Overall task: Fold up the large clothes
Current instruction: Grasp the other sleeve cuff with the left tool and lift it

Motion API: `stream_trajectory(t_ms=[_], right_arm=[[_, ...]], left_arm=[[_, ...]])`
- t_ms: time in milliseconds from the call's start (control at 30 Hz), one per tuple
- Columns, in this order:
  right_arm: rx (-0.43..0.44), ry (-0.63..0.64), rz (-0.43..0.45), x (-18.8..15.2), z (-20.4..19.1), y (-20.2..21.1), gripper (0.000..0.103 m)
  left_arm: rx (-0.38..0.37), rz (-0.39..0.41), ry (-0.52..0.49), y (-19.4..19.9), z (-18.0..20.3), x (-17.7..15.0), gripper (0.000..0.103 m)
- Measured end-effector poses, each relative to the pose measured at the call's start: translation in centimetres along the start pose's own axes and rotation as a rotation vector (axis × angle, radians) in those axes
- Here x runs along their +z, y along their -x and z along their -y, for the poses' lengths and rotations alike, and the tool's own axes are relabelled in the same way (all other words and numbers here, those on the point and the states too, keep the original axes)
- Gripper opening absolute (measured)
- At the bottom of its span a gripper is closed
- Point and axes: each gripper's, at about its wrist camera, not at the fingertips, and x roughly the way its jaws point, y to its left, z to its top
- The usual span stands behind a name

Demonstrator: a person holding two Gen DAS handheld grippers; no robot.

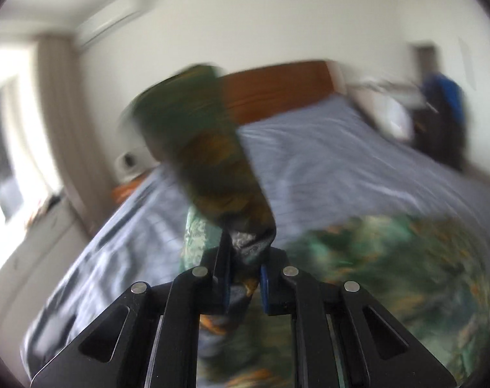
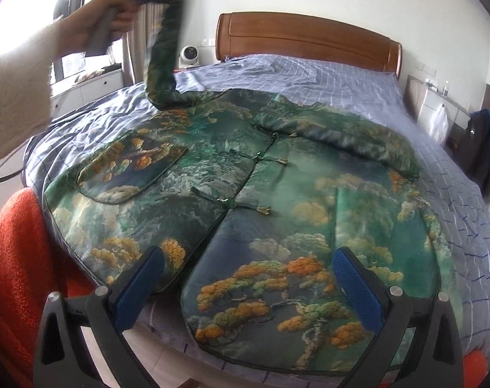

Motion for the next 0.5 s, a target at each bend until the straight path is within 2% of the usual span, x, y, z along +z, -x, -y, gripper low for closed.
stream_trajectory(t_ms=[67, 133, 167, 200, 267, 300, 367, 433, 500], right_arm=[[-0.009, -0.011, 0.004, -0.1, 0.4, 0.3, 0.103], [-0.02, -0.028, 0.007, -0.2, 1.0, 0.5, 0.103], [-0.024, -0.038, 0.008, -0.2, 1.3, 0.6, 0.103], [-0.029, -0.051, 0.008, -0.3, 1.7, 0.7, 0.103], [-0.04, -0.08, 0.004, -0.6, 2.6, 0.8, 0.103], [-0.047, -0.095, 0.001, -0.7, 3.0, 0.8, 0.103], [-0.057, -0.123, -0.001, -0.9, 3.9, 0.9, 0.103], [-0.068, -0.147, 0.005, -0.9, 4.7, 1.1, 0.103], [-0.073, -0.165, 0.012, -0.7, 5.5, 1.1, 0.103]], left_arm=[[-0.053, -0.043, -0.088, -1.7, 5.5, -1.0, 0.016], [-0.119, -0.164, -0.153, -4.8, 10.9, -3.2, 0.026], [-0.143, -0.226, -0.168, -5.9, 12.6, -4.3, 0.029], [-0.172, -0.308, -0.178, -7.5, 14.2, -5.9, 0.038], [-0.196, -0.425, -0.176, -9.4, 15.9, -8.5, 0.04], [-0.194, -0.453, -0.171, -9.7, 16.2, -9.5, 0.042], [-0.195, -0.452, -0.158, -8.4, 15.9, -10.3, 0.059], [-0.211, -0.415, -0.128, -6.1, 14.0, -10.4, 0.079], [-0.226, -0.383, -0.101, -4.4, 11.5, -10.2, 0.086]])
